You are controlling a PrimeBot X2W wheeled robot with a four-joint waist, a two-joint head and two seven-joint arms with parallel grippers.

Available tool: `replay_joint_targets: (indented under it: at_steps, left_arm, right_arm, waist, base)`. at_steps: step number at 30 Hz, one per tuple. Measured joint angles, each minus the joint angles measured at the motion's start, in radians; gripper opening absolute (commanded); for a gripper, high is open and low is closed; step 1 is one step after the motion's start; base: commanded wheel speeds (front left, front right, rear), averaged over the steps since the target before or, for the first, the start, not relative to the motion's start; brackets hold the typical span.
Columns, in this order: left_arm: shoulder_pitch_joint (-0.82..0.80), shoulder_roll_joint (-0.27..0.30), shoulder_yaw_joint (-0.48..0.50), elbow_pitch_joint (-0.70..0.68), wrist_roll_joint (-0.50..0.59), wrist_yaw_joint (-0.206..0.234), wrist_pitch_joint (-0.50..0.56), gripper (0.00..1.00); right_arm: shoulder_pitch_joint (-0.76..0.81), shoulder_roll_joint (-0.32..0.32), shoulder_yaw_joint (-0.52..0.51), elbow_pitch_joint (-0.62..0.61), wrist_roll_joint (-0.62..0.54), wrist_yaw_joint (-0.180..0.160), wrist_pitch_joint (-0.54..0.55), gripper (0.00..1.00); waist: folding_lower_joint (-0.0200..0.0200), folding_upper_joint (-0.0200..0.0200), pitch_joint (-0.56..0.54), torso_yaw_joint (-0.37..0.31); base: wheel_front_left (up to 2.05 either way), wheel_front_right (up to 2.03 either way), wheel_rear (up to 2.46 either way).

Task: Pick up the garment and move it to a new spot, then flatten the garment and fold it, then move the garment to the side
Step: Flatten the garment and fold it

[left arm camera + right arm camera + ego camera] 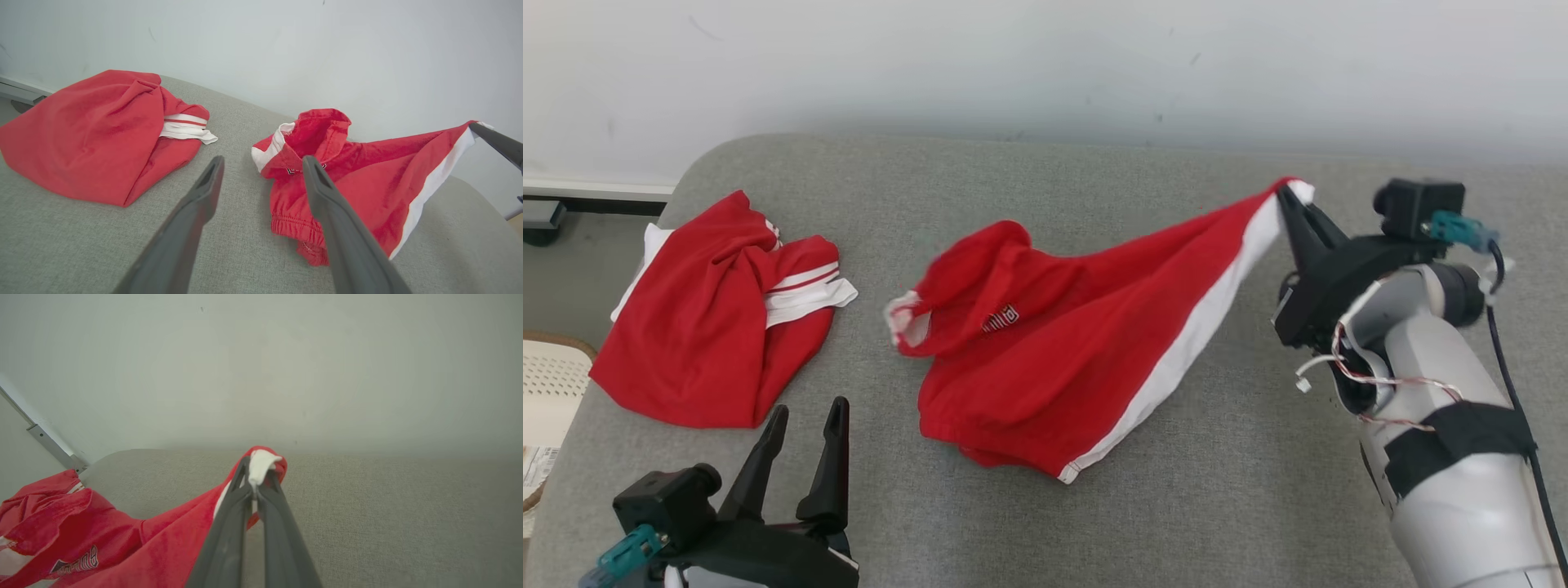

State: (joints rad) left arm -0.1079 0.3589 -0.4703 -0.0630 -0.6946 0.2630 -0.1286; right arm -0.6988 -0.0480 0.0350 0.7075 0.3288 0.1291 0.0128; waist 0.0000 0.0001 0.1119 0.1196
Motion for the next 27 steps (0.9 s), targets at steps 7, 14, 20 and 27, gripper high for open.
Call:
replay_joint_targets:
  at_steps: [7, 14, 20, 27]
  left_arm:
    - [-0.004, 0.004, -0.006, -0.001, 0.0, 0.0, 0.005, 1.0]
    - [-0.004, 0.007, -0.013, -0.004, 0.0, -0.001, 0.005, 1.0]
    - [-0.004, 0.011, -0.016, -0.005, 0.0, -0.001, 0.01, 1.0]
    - [-0.005, 0.013, -0.022, -0.006, 0.0, 0.0, 0.014, 1.0]
  right_arm:
    - [0.099, 0.0, -0.134, -0.034, -0.097, 0.0, 0.015, 0.0]
    - [0.201, 0.0, -0.227, -0.075, -0.139, 0.0, 0.032, 0.0]
    - [0.266, 0.0, -0.278, -0.09, -0.152, 0.0, 0.04, 0.0]
    - [0.313, 0.0, -0.29, -0.096, -0.145, 0.0, 0.044, 1.0]
  waist:
    - [-0.0001, 0.0, 0.004, -0.006]
    - [-0.0001, 0.0, 0.005, -0.005]
    - [-0.0001, 0.0, 0.004, -0.007]
    - [-0.0001, 0.0, -0.002, -0.014]
  base:
    - [0.0, 0.0, 0.0]
    - [0.0, 0.0, 0.0]
    - [0.0, 0.0, 0.0]
    - [0.0, 0.0, 0.0]
